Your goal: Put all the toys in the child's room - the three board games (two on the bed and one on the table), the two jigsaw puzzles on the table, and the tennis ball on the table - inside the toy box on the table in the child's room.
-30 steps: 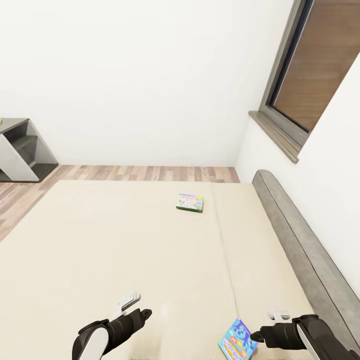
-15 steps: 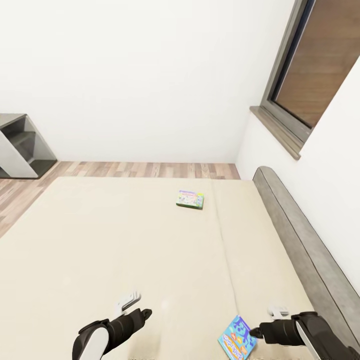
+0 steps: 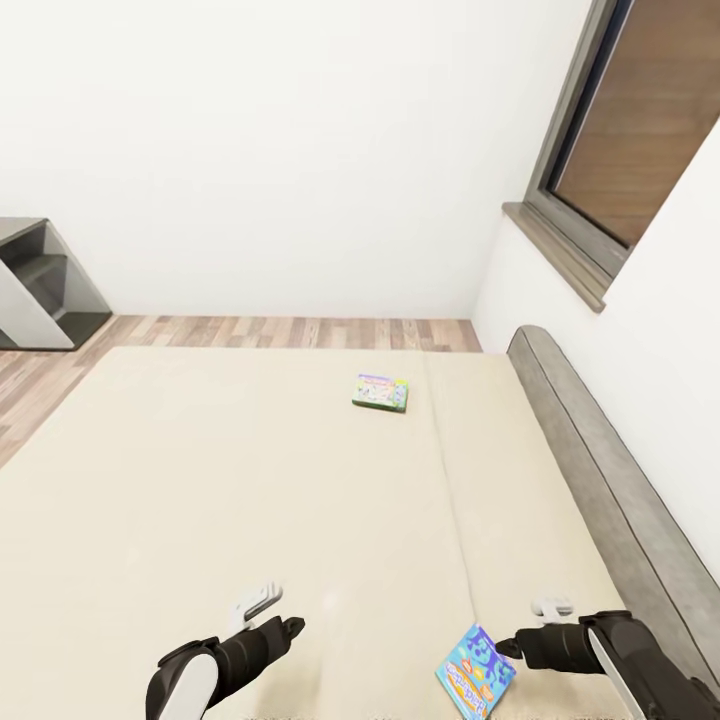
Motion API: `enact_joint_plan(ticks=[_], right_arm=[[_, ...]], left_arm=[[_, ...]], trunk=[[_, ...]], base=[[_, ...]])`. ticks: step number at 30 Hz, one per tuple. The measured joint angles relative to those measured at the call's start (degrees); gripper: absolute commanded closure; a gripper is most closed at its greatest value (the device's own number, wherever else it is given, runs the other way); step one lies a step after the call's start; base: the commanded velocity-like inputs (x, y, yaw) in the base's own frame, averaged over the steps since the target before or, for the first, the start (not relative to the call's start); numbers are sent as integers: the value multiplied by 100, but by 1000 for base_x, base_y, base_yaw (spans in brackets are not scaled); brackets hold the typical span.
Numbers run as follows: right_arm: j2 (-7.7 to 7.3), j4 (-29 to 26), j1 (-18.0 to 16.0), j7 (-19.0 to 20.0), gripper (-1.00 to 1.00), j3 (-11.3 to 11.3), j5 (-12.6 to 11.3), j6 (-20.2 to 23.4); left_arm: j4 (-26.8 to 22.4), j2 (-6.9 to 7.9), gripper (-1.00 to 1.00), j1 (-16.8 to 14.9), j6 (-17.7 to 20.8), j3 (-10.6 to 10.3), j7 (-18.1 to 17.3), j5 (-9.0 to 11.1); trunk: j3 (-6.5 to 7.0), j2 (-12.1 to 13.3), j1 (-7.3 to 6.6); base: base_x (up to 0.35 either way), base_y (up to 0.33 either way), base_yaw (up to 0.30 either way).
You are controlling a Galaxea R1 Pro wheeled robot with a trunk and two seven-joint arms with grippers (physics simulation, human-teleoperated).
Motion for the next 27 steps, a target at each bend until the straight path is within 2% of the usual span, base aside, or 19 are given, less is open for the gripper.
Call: enact_joint_plan(ticks=[11, 19, 27], right_arm=[[-77, 2, -42, 107, -100, -3, -32, -311], [-169, 2, -54, 684, -100, -7, -27, -431], [-239, 7, -55, 929, -100, -7, -25, -579]], left_arm=[[0, 4, -100, -4, 0, 0, 0, 0], [0, 0, -100, -9, 0, 0, 0, 0], [0, -1, -100, -10, 0, 0, 0, 0]], trunk=[[-102, 0, 0], [-177, 0, 0], [-251, 0, 0]], base=[[0, 0, 0], [0, 0, 0], [0, 0, 0]])
